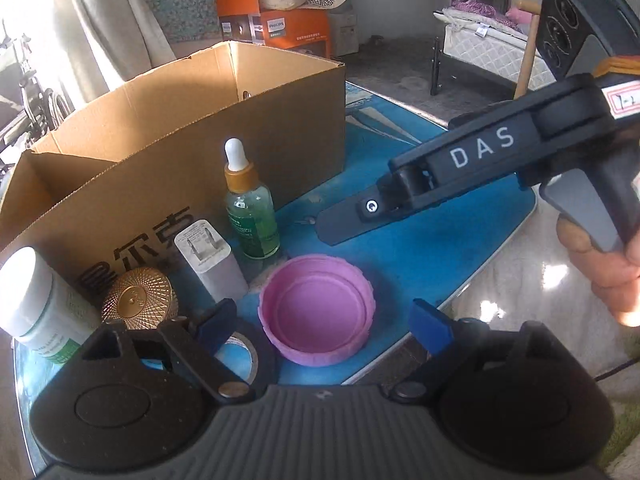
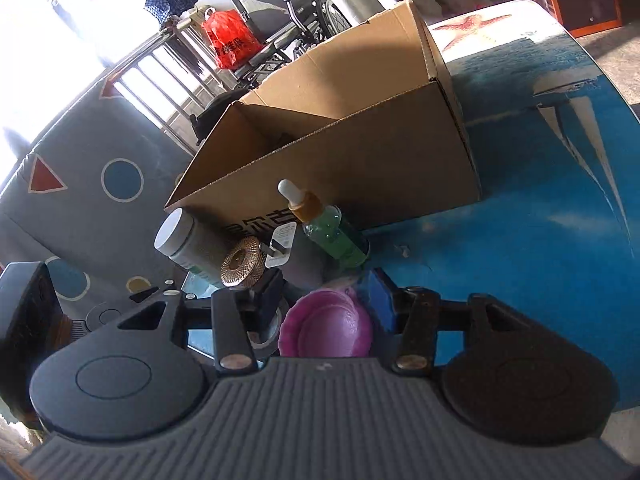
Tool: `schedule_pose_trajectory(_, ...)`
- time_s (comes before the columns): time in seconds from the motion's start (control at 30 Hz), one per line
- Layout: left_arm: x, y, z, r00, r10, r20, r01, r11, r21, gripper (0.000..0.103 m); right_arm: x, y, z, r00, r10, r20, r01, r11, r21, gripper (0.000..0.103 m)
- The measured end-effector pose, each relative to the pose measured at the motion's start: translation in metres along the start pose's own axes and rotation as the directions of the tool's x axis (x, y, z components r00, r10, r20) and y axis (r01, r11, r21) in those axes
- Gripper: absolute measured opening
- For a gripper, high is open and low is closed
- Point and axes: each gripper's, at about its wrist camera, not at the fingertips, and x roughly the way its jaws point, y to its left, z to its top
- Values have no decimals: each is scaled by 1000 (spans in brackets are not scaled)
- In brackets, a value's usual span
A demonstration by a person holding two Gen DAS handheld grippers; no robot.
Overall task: Organize rigid objects
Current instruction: 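Withdraw the right tool from the box to the pink lid, then grasp the rim of the pink lid with the right tool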
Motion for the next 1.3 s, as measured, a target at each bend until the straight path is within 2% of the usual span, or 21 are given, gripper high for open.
schedule_pose_trajectory(0.17,17,-10,-1,996,89,-17,-88,994,65,89,21,9,-11,997,-75,-20,74,995,-73,33)
schedule_pose_trajectory(0.23,22,-10,-1,995,90,-34,-88,994,62,88,29,15,-7,995,-90,-41,85,991,-108,23)
schedule_pose_trajectory(0.43,32,-4,4,995,79,-62,-76,996,41,82,43,19,-11,990,-123,-73,107,976,-190,14)
schedule_pose_trajectory(0.53,34,-5,6,996,68,-62,-66,997,41,75,41,18,-11,990,-122,-70,107,975,-193,14)
schedule_pose_trajectory(0.7,34,-15,11,997,49,-54,-47,998,45,75,33,10,-10,989,-135,-56,123,977,-177,14)
schedule_pose_trajectory(0.9,39,-32,19,999,-6,-37,8,997,73,75,20,-5,-13,984,-171,-38,164,976,-143,14)
schedule_pose_trajectory(1.07,43,-38,23,999,-2,-41,6,996,90,75,15,-12,-16,983,-182,-25,177,976,-127,14)
schedule_pose_trajectory(1.3,53,-36,30,998,-10,-63,13,999,52,76,13,-16,-19,986,-169,-9,166,978,-127,14)
